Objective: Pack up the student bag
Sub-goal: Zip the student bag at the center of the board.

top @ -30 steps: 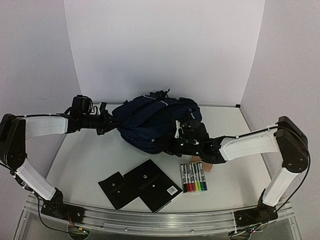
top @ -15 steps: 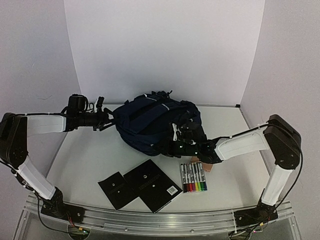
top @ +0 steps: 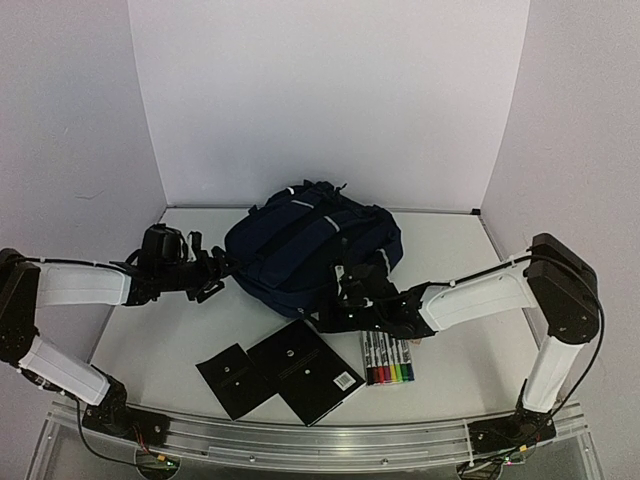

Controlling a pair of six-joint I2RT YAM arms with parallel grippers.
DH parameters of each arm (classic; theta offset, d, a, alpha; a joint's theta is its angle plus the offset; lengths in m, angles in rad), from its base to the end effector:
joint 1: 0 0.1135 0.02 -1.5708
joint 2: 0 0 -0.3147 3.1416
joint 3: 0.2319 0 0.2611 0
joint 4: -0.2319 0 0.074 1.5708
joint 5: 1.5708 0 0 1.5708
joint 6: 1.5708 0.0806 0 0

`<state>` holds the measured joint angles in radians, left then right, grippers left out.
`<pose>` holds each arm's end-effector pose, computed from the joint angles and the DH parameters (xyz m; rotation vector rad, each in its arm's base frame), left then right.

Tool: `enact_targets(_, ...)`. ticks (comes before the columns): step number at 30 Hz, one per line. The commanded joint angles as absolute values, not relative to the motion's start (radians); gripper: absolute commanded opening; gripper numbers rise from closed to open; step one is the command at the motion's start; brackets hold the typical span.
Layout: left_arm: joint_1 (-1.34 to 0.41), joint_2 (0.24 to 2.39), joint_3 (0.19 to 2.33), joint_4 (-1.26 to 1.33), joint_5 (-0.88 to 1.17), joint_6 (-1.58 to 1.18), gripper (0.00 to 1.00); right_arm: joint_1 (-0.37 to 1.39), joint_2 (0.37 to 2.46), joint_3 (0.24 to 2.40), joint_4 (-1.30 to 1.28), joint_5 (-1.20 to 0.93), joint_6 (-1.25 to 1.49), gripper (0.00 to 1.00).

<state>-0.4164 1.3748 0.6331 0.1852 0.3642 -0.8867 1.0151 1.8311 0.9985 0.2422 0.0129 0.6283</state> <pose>0.2750 -0.1530 0.2159 -0.3071 2.2921 -1.1120 0.2355 0.3773 0.1840 -0.4368 2.2718 0.8939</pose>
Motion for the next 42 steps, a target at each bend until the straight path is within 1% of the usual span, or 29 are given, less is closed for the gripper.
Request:
enact_targets(1, -0.439, 1.306, 0.582, 0.246, 0.276, -0.964, 0.86, 1.066, 1.785, 1.023, 0.166, 0.102, 0.567, 0.52)
enact_targets(3, -0.44, 1.303, 0.558, 0.274, 0.294, -0.974, 0.87, 1.074, 1.799, 1.025, 0.166, 0.093, 0.576, 0.52)
enact_targets(8, -0.453, 1.333, 0.56, 0.351, 0.365, -0.982, 0.87, 1.073, 1.85, 1.055, 0.205, 0.07, 0.572, 0.47)
enact_targets(19, -0.475, 1.418, 0.588, 0.42, 0.395, -1.008, 0.77, 1.037, 1.978, 1.144, 0.261, 0.067, 0.537, 0.43)
enact_targets(23, -0.477, 1.431, 0.598, 0.424, 0.391, -1.008, 0.68, 1.022, 2.002, 1.147, 0.294, 0.045, 0.511, 0.41)
enact_targets(28, -0.479, 1.455, 0.609, 0.438, 0.4, -1.012, 0.57, 1.008, 2.027, 1.146, 0.357, 0.009, 0.476, 0.35)
enact_targets(32, -0.478, 1.462, 0.616, 0.44, 0.399, -1.011, 0.45, 1.008, 2.034, 1.142, 0.401, -0.04, 0.457, 0.27)
enact_targets(37, -0.479, 1.471, 0.624, 0.438, 0.396, -1.011, 0.27, 1.008, 2.035, 1.126, 0.463, -0.062, 0.449, 0.2)
enact_targets(39, -0.479, 1.475, 0.627, 0.438, 0.397, -1.011, 0.19, 1.008, 2.035, 1.12, 0.476, -0.06, 0.444, 0.15)
enact_targets(42, -0.479, 1.474, 0.631, 0.432, 0.395, -1.007, 0.11, 1.008, 2.034, 1.115, 0.484, -0.05, 0.439, 0.06)
